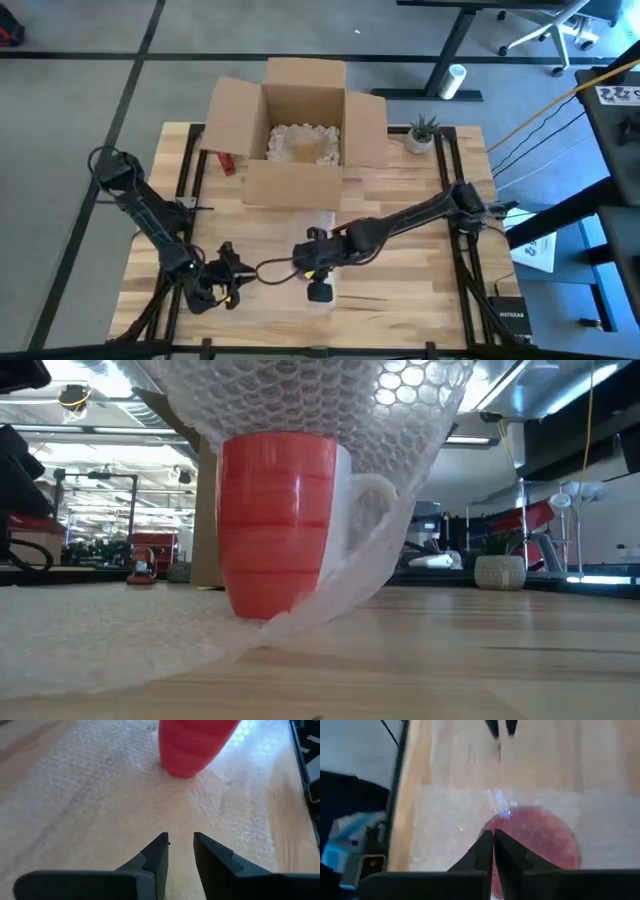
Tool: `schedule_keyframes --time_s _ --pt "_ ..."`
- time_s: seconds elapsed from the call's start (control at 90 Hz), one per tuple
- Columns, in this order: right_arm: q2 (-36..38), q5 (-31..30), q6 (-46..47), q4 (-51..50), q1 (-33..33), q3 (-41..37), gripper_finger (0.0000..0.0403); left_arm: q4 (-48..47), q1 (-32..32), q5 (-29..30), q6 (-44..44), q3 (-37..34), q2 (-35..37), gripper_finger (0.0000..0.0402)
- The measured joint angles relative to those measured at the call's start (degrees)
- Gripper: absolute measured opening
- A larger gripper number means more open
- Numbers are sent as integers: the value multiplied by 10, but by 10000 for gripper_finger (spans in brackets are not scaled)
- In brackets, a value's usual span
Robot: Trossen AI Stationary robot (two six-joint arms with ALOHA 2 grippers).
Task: Wrap mug
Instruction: Wrap the red mug with bubble wrap
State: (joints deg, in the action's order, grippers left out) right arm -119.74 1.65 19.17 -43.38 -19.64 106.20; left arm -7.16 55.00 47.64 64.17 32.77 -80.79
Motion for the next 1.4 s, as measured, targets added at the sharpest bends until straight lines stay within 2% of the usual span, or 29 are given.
schedule_keyframes --time_s 0.256,0.444,0.689,0.789,0.956,1.111,1.4 --pt "-113 35 0 -126 20 140 0 1 -1 -1 2 0 0 74" --pt "-177 79 -1 -167 39 183 0 1 -1 -20 15 0 0 74" --pt "-188 82 -13 -183 39 187 0 0 14 -35 34 0 0 74" --pt "-188 76 -15 -187 39 208 0 -2 21 -35 42 0 0 74" --pt "-190 75 -17 -208 39 287 0 -2 21 -34 41 0 0 74" --pt "-166 74 -14 -221 39 280 0 -5 20 -34 39 0 0 74" --pt "-147 -18 -13 -253 31 288 0 -33 -4 2 32 0 0 74"
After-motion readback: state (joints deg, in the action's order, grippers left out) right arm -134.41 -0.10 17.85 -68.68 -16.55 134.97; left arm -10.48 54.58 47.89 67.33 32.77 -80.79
